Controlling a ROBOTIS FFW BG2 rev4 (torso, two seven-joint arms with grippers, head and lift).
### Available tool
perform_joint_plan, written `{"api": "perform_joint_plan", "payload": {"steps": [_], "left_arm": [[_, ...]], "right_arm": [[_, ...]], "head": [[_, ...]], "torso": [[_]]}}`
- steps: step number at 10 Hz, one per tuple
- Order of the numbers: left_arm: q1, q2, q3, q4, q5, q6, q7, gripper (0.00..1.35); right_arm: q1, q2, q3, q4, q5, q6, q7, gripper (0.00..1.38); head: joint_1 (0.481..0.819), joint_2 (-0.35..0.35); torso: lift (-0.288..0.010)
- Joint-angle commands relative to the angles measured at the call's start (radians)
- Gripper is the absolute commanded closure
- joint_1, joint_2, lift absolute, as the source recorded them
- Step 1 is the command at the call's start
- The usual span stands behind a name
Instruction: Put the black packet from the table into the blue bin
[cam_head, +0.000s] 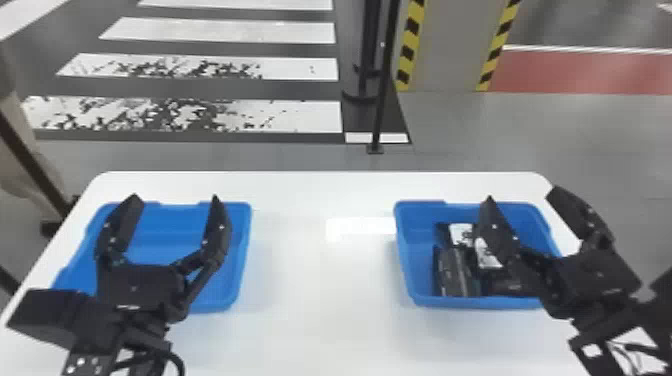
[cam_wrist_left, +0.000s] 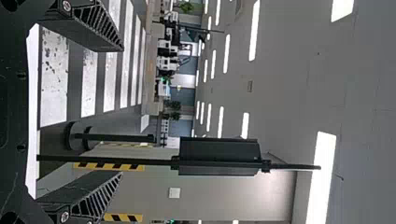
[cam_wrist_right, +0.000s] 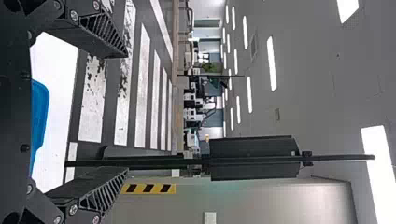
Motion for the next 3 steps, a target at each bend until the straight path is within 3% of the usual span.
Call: {"api": "perform_joint_plan", "payload": {"steps": [1, 3], "left_arm": [[0.002, 0.0, 0.0, 0.0, 0.0, 0.0, 0.0, 0.09], [0.002, 0.0, 0.0, 0.0, 0.0, 0.0, 0.0, 0.09]], "right_arm": [[0.0, 0.0, 0.0, -0.002, 0.0, 0.0, 0.0, 0.16], [0.0, 0.0, 0.0, 0.0, 0.0, 0.0, 0.0, 0.16]], "head": [[0.695, -0.033], [0.695, -0.033]], "torso": [[-0.11], [-0.11]]}}
